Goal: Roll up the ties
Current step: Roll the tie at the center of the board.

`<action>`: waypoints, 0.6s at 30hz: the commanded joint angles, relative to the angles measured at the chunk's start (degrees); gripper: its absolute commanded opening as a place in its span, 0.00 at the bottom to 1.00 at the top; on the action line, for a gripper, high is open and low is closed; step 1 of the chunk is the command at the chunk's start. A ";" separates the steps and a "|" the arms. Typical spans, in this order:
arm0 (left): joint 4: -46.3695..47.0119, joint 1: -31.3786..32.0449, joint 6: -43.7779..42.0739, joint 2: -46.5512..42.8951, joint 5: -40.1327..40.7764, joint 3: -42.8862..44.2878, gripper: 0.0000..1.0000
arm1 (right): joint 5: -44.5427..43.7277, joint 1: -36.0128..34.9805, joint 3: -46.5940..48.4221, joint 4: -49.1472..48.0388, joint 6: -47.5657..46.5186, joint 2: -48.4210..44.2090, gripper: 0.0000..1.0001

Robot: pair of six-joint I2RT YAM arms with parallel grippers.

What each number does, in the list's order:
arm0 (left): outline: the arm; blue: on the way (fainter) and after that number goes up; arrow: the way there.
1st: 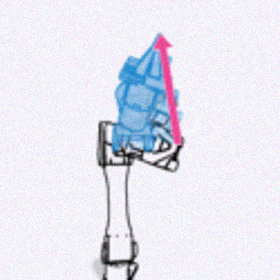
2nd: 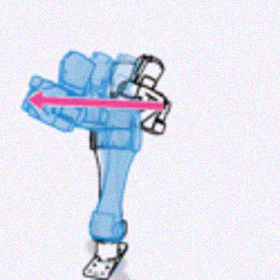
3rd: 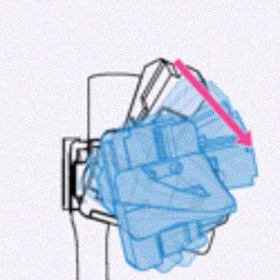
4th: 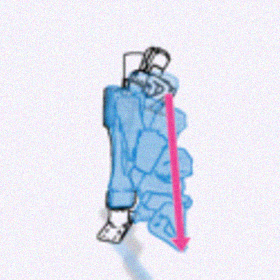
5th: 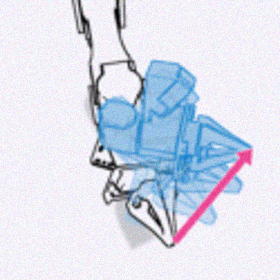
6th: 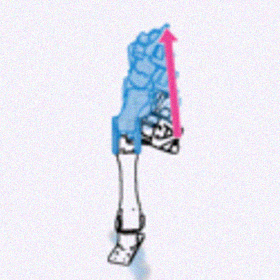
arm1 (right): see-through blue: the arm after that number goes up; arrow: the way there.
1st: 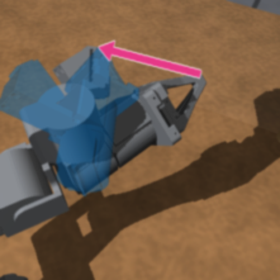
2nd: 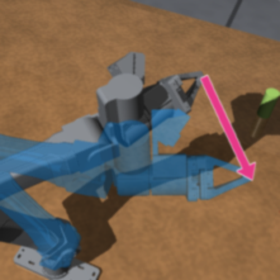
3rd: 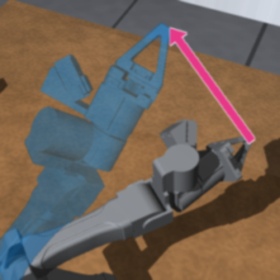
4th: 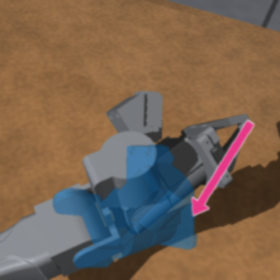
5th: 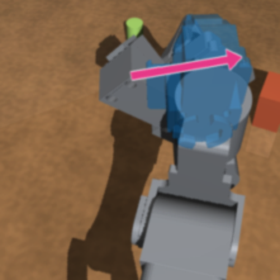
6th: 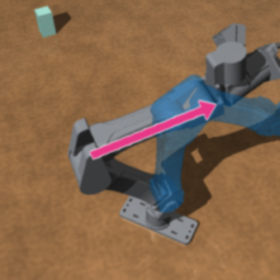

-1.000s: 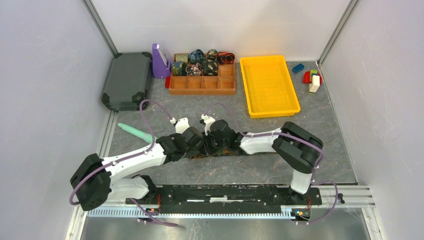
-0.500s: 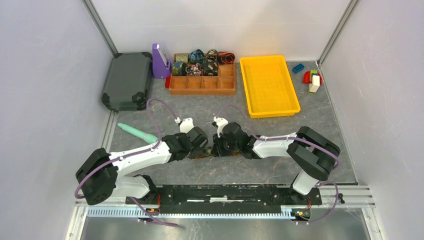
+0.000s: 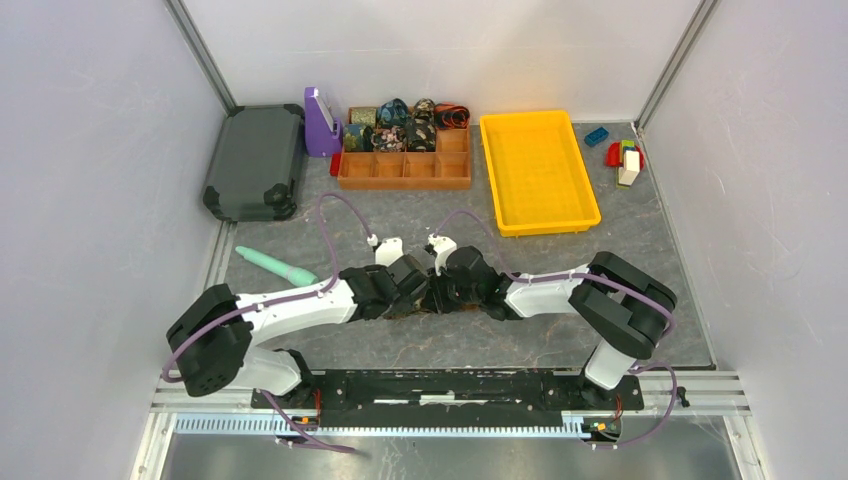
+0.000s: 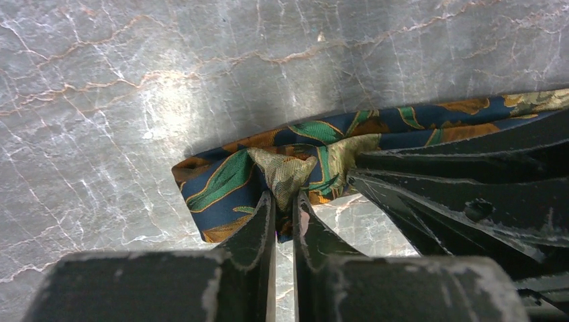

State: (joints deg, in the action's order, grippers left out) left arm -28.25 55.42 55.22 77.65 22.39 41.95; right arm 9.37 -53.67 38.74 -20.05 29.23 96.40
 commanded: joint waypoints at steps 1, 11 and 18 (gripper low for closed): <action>0.68 1.48 -2.92 0.75 -0.88 2.23 0.20 | -0.51 -0.11 -0.95 0.69 -0.63 -0.24 0.19; 2.76 2.84 -4.89 -1.33 0.43 0.56 0.46 | -1.37 -0.03 0.93 3.76 -1.86 -3.76 0.22; 8.57 2.99 -8.26 -4.70 -2.40 -2.45 0.45 | -1.40 0.48 3.14 5.35 -1.30 -5.26 0.31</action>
State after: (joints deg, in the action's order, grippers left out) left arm -24.58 58.02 51.33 75.70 21.56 40.91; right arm 8.71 -53.56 39.00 -15.33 28.42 93.47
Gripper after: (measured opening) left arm 0.455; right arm 0.285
